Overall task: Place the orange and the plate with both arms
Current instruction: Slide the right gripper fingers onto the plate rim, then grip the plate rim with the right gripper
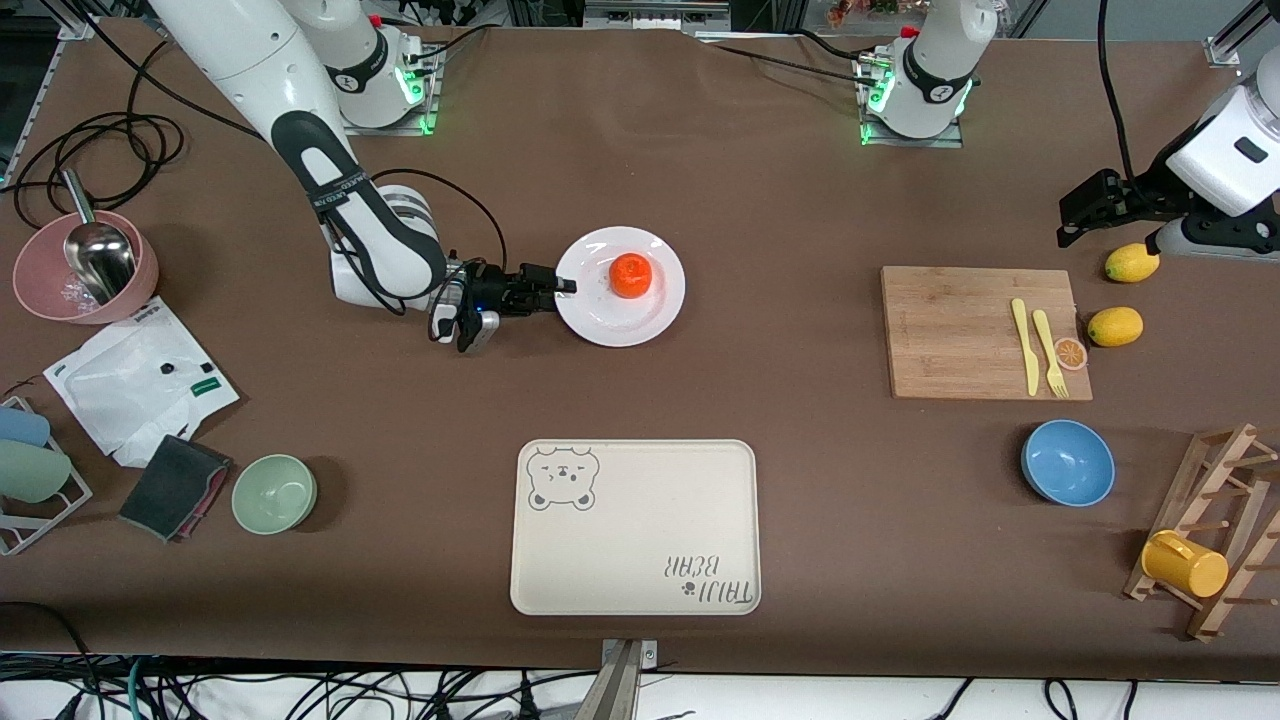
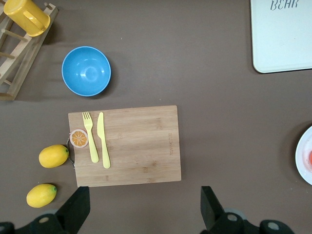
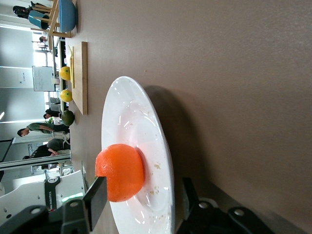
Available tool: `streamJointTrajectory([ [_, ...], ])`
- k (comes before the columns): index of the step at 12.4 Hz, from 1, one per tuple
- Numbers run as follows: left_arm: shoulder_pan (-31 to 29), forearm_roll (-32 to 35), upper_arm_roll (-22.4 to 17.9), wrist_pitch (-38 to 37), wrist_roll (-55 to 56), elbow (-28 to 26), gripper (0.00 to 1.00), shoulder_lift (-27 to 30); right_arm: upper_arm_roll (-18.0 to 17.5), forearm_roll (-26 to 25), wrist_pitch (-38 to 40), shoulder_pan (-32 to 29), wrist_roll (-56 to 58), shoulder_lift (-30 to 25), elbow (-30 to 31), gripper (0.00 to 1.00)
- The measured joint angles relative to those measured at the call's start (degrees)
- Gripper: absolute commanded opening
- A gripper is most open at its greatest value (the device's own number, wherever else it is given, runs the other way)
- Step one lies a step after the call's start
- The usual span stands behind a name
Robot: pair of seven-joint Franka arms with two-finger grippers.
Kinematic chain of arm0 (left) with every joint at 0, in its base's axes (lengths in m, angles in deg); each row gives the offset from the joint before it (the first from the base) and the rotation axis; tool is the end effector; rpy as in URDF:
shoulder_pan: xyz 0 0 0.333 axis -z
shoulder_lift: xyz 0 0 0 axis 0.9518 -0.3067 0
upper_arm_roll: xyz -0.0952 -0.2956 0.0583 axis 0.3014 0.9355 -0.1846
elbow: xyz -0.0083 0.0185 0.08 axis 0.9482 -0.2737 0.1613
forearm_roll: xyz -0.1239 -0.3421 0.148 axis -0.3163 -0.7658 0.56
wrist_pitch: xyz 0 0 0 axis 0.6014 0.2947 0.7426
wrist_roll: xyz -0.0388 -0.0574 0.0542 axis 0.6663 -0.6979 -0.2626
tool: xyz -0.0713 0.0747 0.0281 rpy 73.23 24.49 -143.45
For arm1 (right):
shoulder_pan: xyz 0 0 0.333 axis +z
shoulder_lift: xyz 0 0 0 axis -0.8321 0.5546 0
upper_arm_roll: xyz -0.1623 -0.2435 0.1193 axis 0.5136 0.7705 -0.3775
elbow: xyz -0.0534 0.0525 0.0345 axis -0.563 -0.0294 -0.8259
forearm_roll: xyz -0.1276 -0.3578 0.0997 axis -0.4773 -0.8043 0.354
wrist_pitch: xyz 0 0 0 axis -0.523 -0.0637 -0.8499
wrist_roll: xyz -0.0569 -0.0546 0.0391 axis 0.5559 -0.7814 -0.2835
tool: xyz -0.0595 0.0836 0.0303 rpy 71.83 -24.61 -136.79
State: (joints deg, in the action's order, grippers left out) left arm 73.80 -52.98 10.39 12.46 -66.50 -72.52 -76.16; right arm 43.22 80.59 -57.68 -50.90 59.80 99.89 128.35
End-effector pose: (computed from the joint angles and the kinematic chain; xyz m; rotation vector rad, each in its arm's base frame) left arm 0.5385 -0.0257 0.6063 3.1317 -0.1082 -0.0226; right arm 0.4578 0.2515 0.1285 -2.0930 -0.1741 0.0819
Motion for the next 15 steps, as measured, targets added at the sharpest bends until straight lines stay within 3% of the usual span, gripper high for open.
streamJointTrajectory([
  [15, -0.2, 0.0, -0.2, 0.0, 0.0, 0.0, 1.0, -0.2, 0.0, 2.4, -0.1, 0.0, 7.4, 2.3, 0.1, 0.17],
])
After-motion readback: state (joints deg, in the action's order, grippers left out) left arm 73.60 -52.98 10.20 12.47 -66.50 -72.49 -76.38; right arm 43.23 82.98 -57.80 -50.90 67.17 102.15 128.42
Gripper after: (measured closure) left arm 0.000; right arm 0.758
